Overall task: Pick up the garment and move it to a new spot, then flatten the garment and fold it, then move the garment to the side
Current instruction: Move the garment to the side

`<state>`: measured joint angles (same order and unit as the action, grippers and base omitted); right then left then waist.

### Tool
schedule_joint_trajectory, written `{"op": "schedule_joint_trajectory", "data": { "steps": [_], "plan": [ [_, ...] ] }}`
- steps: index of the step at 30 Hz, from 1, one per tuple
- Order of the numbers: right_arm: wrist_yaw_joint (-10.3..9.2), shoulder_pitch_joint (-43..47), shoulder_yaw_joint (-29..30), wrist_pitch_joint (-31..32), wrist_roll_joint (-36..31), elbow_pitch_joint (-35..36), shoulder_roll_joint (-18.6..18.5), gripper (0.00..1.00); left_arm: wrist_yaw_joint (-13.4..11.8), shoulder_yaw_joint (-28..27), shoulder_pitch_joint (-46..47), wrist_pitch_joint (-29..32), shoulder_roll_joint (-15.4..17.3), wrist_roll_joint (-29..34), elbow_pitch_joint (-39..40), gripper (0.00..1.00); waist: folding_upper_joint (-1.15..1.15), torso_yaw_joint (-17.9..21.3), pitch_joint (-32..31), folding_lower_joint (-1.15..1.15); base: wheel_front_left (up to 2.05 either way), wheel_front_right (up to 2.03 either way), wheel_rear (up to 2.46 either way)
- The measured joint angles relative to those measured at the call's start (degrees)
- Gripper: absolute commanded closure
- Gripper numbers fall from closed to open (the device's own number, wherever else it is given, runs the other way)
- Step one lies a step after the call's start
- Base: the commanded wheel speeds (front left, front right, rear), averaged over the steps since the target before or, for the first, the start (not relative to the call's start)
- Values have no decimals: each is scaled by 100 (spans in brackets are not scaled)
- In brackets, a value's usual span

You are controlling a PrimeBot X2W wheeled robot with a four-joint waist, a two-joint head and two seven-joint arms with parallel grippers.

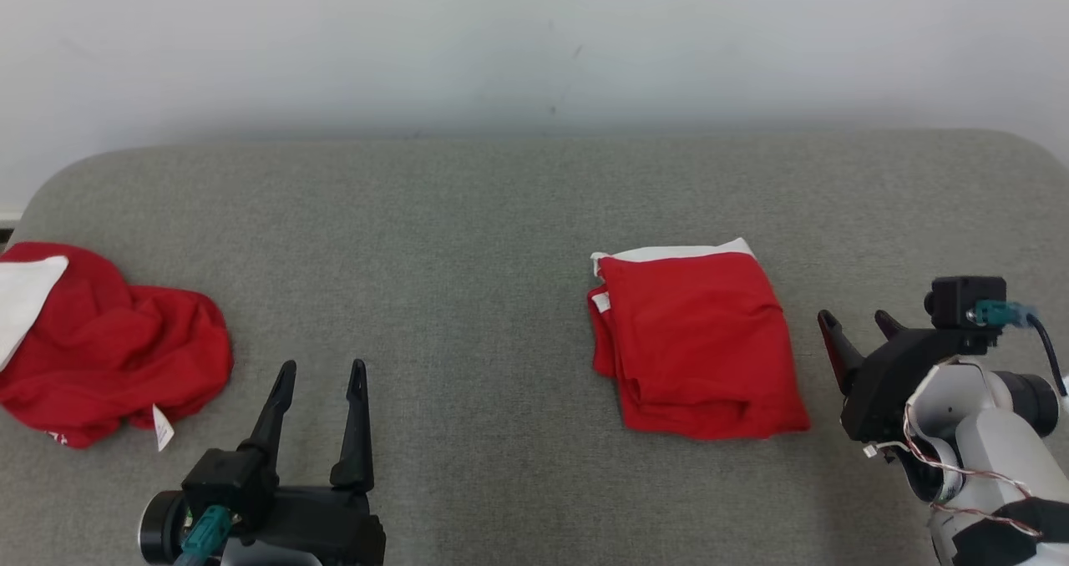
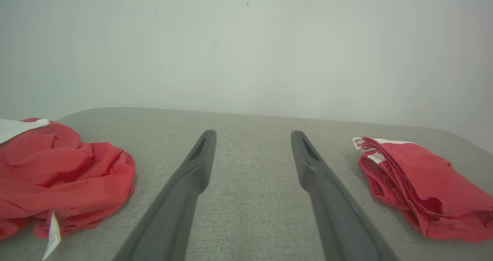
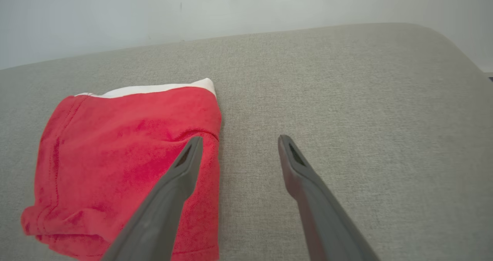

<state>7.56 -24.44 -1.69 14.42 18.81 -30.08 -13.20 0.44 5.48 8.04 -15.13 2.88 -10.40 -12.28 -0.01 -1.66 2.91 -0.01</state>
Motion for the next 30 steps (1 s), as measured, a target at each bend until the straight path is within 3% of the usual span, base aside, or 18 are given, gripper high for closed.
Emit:
{"op": "schedule_joint_trajectory", "data": {
  "steps": [12, 16, 17, 18, 19, 24, 30],
  "plan": [
    [0, -900, -405, 833, 331, -1588, -64, 0, -59, 213, 179, 0, 0, -36, 122, 0, 0, -690, 582, 0, 0, 0, 0],
    [-12, -1075, -545, 1022, 274, -1780, -70, 0, -70, 208, 179, 0, 0, -36, 148, 0, 1, -785, 699, 1, 0, 0, 0],
    [-20, -1096, -680, 1060, 254, -1766, -100, 6, -77, 190, 179, 0, 0, -36, 155, 0, 1, -791, 723, 1, 0, 0, 0],
    [-20, -1121, -823, 1078, 215, -1728, -149, 60, -77, 171, 179, 0, -1, -35, 160, 0, 1, -787, 745, 1, 0, 0, 0],
    [-19, -1152, -976, 1080, 194, -1697, -196, 100, -77, 162, 177, 0, 0, -27, 165, 0, 1, -770, 760, 1, 0, 0, 0],
    [7, -1311, -1824, 1135, 183, -1429, -463, 100, -77, 59, 182, 1, 0, -2, 249, 0, 0, -588, 834, 1, 0, 0, 0],
    [2, -1706, -2774, 1073, 298, -1080, -1118, 100, -45, -25, 330, 0, -1, 77, 472, 0, 0, -248, 1018, 0, 0, 0, 0]
  ]
}}
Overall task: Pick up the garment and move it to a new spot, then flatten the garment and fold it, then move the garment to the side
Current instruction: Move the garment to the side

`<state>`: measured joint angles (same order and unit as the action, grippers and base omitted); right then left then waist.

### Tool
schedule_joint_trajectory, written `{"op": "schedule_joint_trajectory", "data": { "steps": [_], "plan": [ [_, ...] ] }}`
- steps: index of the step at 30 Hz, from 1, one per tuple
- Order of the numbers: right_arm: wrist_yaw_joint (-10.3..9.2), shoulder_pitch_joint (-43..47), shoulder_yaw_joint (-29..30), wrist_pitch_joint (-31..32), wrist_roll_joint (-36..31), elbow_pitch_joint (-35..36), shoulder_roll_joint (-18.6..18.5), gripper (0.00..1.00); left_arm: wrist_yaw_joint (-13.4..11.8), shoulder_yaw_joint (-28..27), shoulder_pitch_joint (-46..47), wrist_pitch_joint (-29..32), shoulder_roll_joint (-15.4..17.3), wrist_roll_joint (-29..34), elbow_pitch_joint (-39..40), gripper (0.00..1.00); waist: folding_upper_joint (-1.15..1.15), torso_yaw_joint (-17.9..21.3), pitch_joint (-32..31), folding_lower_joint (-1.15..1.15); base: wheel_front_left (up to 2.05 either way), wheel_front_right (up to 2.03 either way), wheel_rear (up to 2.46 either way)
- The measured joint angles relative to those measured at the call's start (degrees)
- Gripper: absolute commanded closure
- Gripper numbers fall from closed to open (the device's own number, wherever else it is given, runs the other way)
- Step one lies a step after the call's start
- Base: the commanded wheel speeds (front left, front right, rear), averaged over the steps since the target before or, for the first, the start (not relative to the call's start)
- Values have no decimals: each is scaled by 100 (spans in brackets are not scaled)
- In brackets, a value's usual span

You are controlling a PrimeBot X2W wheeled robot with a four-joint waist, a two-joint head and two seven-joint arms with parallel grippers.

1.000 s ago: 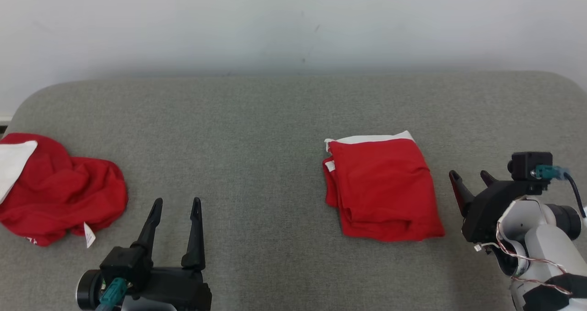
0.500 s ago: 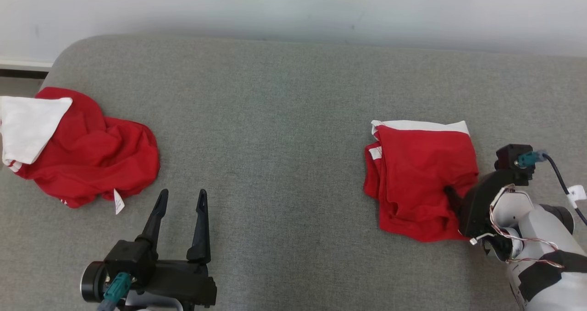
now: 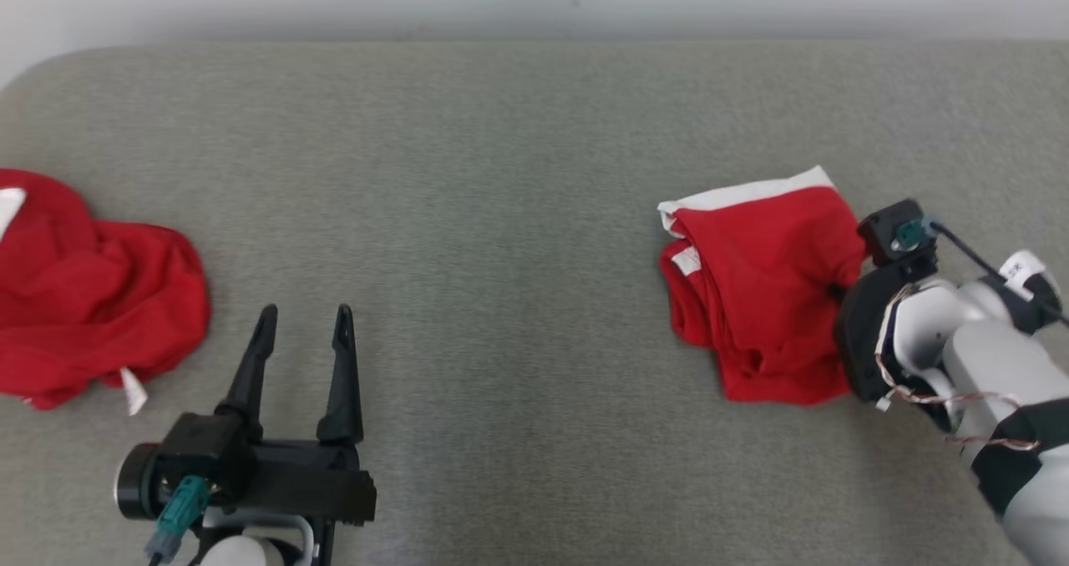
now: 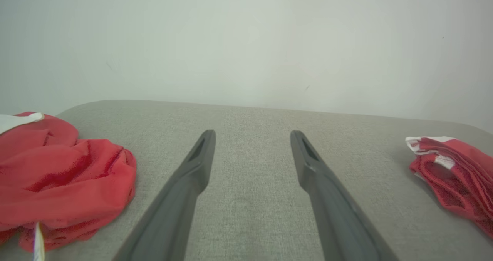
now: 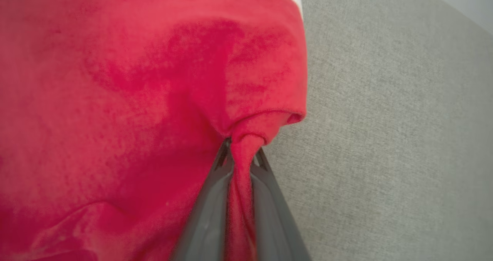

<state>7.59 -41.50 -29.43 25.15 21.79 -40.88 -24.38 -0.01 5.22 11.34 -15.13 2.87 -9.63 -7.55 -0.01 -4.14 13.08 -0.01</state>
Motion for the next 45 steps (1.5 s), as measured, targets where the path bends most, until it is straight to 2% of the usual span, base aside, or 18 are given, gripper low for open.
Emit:
{"op": "schedule_joint_trajectory", "data": {
  "steps": [6, 12, 19, 30, 31, 32, 33, 34, 35, 41, 45],
  "plan": [
    [-1, -628, -564, -254, 188, 222, -534, 100, 120, -36, 228, 1, 32, 172, 229, 0, 0, 430, 278, 0, 0, 0, 0],
    [-1, -1094, -619, -662, 275, 23, -955, 100, 257, 19, 528, 0, 60, 335, 449, 0, 0, 903, 628, 0, 0, 0, 0],
    [-1, -1387, -359, -1229, 109, -321, -1360, 100, 355, 79, 799, 0, 73, 434, 623, 0, 0, 1362, 1078, 0, 0, 0, 0],
    [-1, -1508, 266, -1975, -368, -761, -1474, 100, 438, 146, 856, 0, 133, 509, 587, 0, 0, 1773, 1481, 0, 0, 0, 0],
    [-1, -1508, 287, -2024, -433, -799, -1475, 93, 452, 147, 856, 0, 132, 509, 573, 0, 0, 1771, 1477, 0, 0, 0, 0],
    [-1, -1506, 285, -2085, -513, -813, -1483, 70, 453, 154, 855, 0, 130, 508, 560, 0, 0, 1760, 1470, 1, 0, 0, 0],
    [-1, -1506, 301, -2161, -583, -825, -1483, 65, 453, 158, 853, 0, 125, 508, 556, 0, 0, 1743, 1460, 1, 0, 0, 0],
    [-1, -1507, 338, -2212, -641, -854, -1480, 35, 448, 157, 850, 0, 122, 505, 556, 0, 0, 1718, 1446, 1, 0, 0, 0],
    [-1, -1507, 370, -2228, -725, -893, -1481, 0, 445, 156, 846, 0, 116, 498, 556, 0, 0, 1689, 1428, 1, 0, 0, 0],
    [-1, -1457, 587, -2568, -1183, -961, -1413, 0, 394, 137, 782, 0, 90, 426, 554, 0, 0, 1507, 1261, 1, 0, 0, 0],
    [-1, -1244, 864, -2904, -1266, -907, -1248, 0, 324, 68, 622, 0, 62, 337, 523, 0, 0, 1377, 1056, 1, 0, 0, 0]
  ]
}}
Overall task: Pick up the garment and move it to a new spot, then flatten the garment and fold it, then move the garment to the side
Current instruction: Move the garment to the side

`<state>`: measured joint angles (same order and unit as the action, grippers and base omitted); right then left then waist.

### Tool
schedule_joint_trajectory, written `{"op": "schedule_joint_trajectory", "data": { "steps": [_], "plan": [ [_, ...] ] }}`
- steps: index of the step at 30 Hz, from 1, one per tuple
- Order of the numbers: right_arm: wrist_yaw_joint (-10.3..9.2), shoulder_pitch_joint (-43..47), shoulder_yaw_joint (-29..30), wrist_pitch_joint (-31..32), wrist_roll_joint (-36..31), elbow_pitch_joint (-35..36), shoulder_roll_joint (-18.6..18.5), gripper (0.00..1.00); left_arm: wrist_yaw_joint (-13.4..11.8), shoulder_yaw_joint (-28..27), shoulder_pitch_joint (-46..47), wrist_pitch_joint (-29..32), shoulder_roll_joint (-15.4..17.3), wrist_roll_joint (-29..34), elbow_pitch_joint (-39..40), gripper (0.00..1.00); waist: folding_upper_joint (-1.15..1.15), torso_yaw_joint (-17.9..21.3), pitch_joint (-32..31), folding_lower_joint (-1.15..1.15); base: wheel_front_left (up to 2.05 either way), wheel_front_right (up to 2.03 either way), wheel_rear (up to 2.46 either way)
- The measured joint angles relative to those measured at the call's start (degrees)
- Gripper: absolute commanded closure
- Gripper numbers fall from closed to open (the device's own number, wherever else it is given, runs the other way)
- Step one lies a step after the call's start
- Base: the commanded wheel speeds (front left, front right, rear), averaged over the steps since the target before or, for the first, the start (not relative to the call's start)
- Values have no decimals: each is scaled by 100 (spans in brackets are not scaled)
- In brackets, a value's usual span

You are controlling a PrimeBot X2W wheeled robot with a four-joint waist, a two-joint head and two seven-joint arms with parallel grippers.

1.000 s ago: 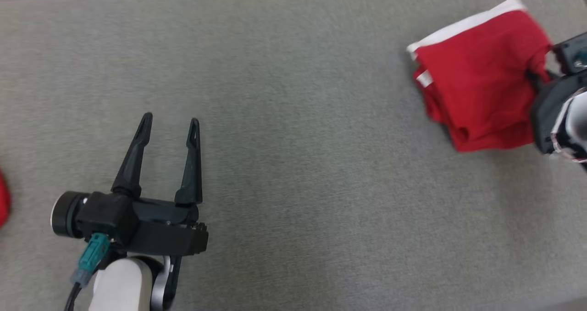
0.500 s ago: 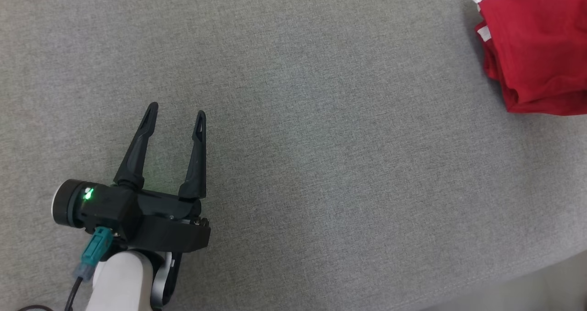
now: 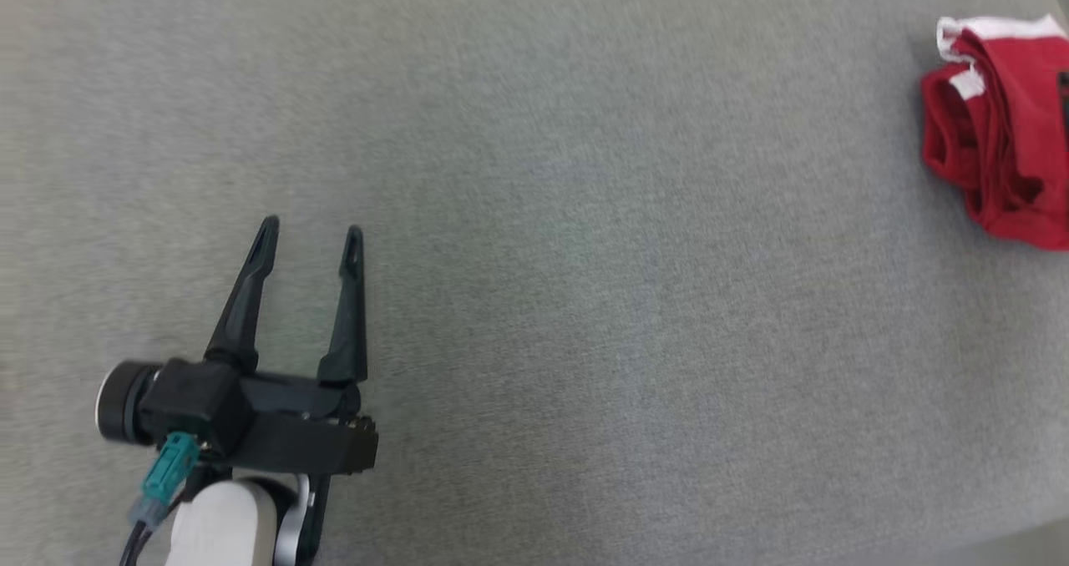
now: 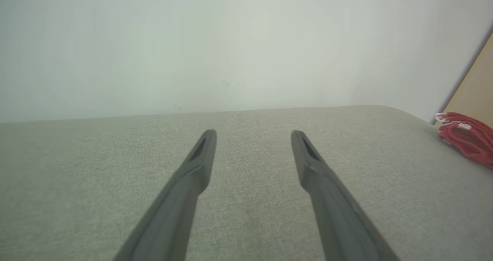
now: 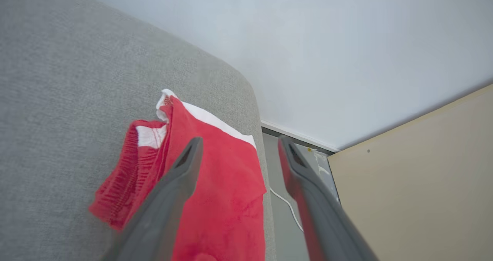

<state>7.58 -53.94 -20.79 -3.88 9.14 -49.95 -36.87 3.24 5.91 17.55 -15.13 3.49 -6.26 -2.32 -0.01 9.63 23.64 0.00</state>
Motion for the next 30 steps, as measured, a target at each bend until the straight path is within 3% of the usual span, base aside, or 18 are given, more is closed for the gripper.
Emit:
{"op": "schedule_joint_trajectory", "data": {
  "steps": [5, 12, 21, 25, 30],
  "plan": [
    [-1, 466, 439, -545, 305, 186, 335, 0, -75, -113, -216, 1, -12, -55, -97, 0, 0, -135, -295, 0, 0, 0, 0],
    [0, 1867, 907, -1045, 928, 989, 833, 0, -220, -290, -793, 0, -34, -145, -366, 0, 1, -375, -1017, 1, 0, 0, 0],
    [-1, 3517, 1518, -1103, 532, 2247, 1896, 0, -270, -556, -1431, 0, -45, -277, -814, 0, 2, -614, -2031, 2, 0, 0, 0],
    [-1, 4160, 2020, -1109, 327, 2705, 2672, 0, -279, -584, -1547, 0, -48, -276, -911, 0, 2, -717, -2458, 2, 0, 0, 0],
    [-1, 4571, 2061, -975, 89, 2830, 2974, 0, -237, -624, -1554, 0, -52, -291, -1024, 0, 2, -817, -2735, 2, 0, 0, 0]
  ]
}}
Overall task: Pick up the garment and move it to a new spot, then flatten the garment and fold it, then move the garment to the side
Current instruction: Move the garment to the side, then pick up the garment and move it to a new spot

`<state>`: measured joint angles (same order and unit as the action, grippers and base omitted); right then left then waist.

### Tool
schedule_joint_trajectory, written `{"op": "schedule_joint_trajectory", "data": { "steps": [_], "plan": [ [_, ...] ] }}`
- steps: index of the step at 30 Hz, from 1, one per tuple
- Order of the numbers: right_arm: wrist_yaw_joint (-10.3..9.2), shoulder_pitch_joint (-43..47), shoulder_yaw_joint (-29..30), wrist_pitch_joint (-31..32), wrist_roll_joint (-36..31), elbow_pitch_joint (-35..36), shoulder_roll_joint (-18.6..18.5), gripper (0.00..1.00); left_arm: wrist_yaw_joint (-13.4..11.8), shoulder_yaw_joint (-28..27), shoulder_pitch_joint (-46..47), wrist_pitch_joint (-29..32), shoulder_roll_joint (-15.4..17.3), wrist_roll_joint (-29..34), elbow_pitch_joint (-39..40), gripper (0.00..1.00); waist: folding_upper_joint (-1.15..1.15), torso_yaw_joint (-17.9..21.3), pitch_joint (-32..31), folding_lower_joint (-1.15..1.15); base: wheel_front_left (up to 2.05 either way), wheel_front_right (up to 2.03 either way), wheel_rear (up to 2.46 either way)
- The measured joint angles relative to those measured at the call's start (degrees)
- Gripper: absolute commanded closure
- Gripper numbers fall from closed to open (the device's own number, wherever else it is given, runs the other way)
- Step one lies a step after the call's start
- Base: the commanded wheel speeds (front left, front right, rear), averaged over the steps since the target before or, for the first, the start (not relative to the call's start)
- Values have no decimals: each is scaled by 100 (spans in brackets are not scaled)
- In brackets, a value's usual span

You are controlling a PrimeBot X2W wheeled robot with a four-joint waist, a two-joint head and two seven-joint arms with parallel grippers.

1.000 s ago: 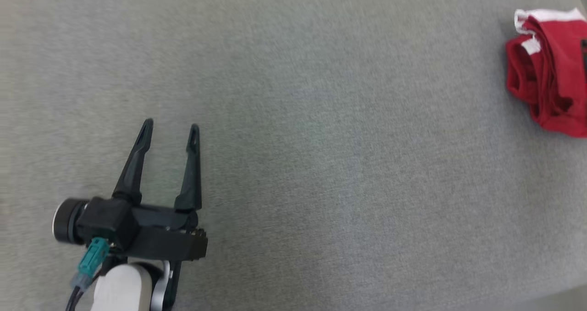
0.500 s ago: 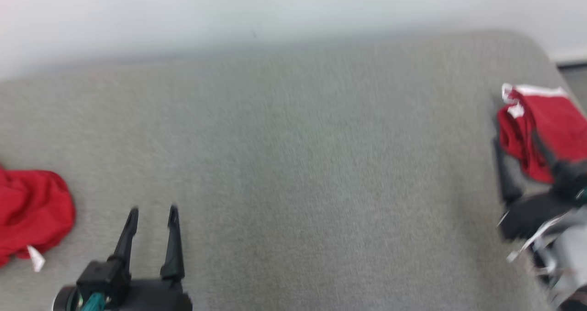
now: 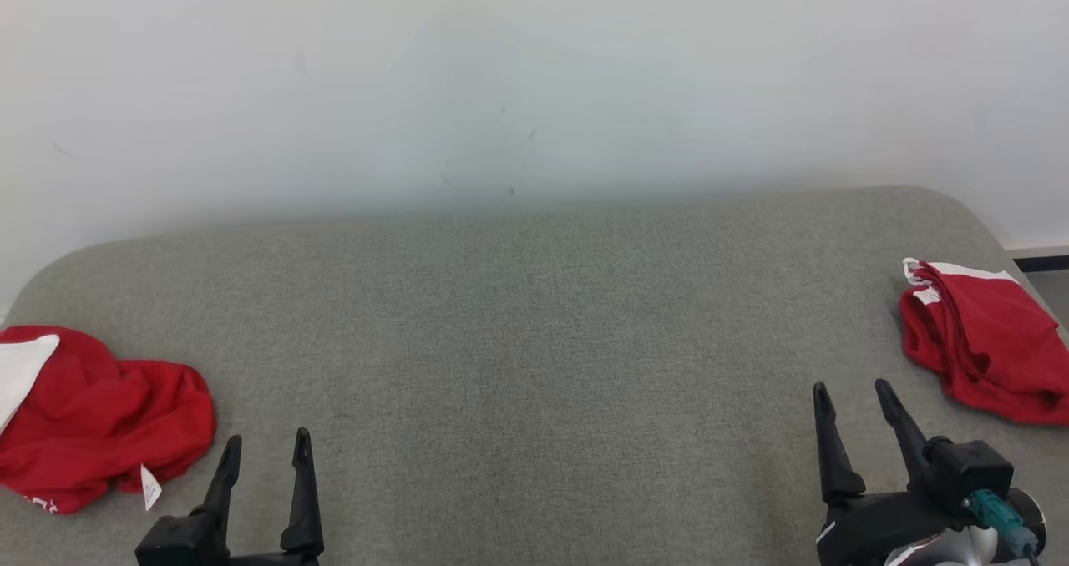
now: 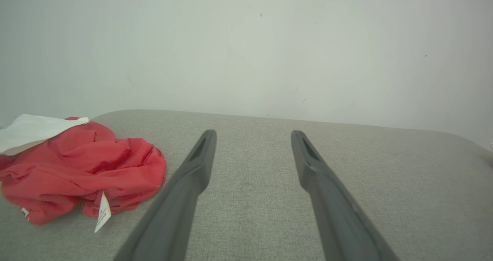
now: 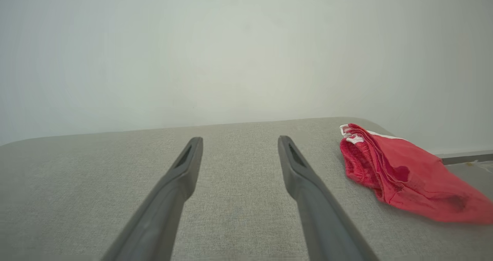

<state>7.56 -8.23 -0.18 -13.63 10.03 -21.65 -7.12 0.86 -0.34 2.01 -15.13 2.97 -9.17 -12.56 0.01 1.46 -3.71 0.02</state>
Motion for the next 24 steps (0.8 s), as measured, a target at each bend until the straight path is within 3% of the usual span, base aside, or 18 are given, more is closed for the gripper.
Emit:
{"op": "schedule_joint_trajectory", "data": {
  "steps": [24],
  "plan": [
    [0, 147, 76, 361, -189, 258, 13, 0, 14, 10, -10, 0, -7, -63, -107, 0, -2, -56, 22, -2, 0, 0, 0]
  ]
}}
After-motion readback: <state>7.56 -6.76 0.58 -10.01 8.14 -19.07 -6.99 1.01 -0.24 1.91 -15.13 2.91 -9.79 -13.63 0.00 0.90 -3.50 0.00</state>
